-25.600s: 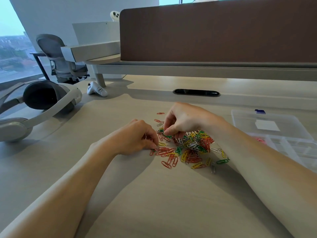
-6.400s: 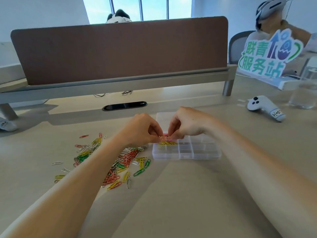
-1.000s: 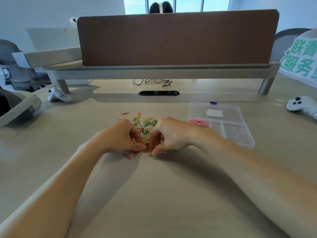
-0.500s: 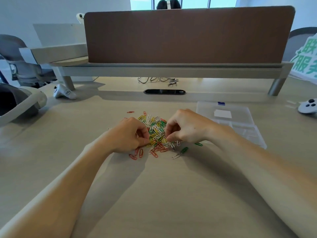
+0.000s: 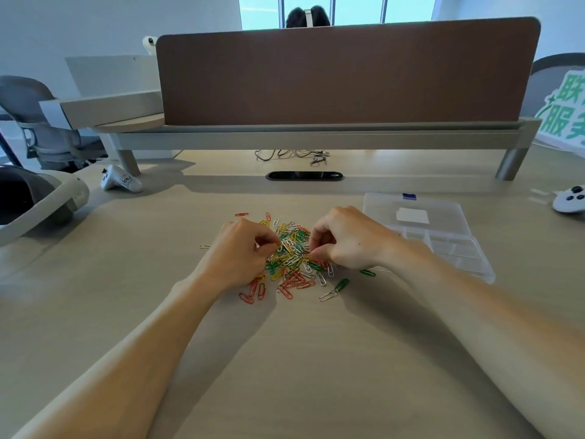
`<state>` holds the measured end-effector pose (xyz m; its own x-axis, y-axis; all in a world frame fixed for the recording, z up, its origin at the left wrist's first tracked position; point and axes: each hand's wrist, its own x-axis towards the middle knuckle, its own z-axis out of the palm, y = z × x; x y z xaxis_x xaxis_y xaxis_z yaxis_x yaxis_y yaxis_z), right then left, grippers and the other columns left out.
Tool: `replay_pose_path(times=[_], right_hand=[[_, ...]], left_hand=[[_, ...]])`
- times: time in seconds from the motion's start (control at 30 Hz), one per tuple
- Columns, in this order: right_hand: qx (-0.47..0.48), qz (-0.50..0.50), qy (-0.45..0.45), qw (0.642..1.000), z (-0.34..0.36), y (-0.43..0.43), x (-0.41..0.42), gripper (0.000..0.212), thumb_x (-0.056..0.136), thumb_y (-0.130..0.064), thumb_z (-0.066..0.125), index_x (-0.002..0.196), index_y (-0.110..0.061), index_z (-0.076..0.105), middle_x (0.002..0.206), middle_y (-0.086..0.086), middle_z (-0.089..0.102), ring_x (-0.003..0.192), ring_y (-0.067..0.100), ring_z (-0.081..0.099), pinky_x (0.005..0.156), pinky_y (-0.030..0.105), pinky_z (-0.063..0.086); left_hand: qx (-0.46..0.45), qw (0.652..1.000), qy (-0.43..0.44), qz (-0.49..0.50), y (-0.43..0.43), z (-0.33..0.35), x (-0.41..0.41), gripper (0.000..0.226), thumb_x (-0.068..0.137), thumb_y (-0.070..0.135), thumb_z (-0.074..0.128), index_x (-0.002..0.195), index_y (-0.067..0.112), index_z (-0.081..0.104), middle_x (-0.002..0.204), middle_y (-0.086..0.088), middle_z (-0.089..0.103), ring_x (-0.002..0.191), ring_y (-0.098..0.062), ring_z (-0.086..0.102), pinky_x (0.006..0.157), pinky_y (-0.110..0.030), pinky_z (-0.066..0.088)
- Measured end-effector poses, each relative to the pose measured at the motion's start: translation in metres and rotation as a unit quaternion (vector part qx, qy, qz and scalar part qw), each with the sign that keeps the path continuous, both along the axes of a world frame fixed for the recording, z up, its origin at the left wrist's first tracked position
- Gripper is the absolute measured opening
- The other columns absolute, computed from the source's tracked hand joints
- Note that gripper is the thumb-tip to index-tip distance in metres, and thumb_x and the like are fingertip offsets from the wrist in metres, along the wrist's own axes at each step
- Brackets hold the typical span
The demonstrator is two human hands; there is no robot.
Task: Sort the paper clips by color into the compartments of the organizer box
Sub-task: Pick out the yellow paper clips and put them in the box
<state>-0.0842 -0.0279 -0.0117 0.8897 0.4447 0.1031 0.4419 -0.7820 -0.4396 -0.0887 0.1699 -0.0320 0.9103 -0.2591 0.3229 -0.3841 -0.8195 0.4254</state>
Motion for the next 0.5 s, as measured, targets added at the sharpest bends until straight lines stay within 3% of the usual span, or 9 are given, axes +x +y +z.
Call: replay_pose_path(times=[0.07,0.2,0.5], right_hand=[[0.005,-0.003,-0.003,1.0,-0.0004,0.001,-0.0002,0.004,0.085,-0.016,0.072,0.089,-0.016,0.074,0.073,-0.012,0.062,0.07,0.001,0.057,0.064,0.019,0.044],[0.012,-0.006,-0.001,1.0,-0.0011,0.0004,-0.0007,0.004,0.085,-0.015,0.073,0.089,-0.015,0.074,0.072,-0.013,0.061,0.07,0.001,0.058,0.065,0.02,0.046],[0.012,-0.004,-0.005,1.0,-0.0021,0.0008,-0.0001,0.003,0.085,-0.016,0.073,0.088,-0.016,0.074,0.072,-0.013,0.061,0.069,0.0,0.056,0.064,0.019,0.044]], left_hand=[[-0.004,1.0,0.002,0.002,-0.0042,-0.0042,0.0004,0.015,0.089,0.018,0.063,0.099,0.019,0.075,0.087,0.012,0.067,0.071,0.006,0.052,0.064,-0.001,0.034],[-0.001,1.0,0.014,-0.001,-0.0079,-0.0079,0.001,0.013,0.088,0.024,0.066,0.097,0.02,0.075,0.091,0.006,0.071,0.079,-0.004,0.056,0.076,-0.015,0.038],[0.033,0.999,0.043,-0.003,-0.0097,-0.0068,0.0043,0.008,0.086,0.025,0.069,0.085,0.022,0.076,0.08,0.007,0.071,0.073,-0.006,0.057,0.072,-0.02,0.04]])
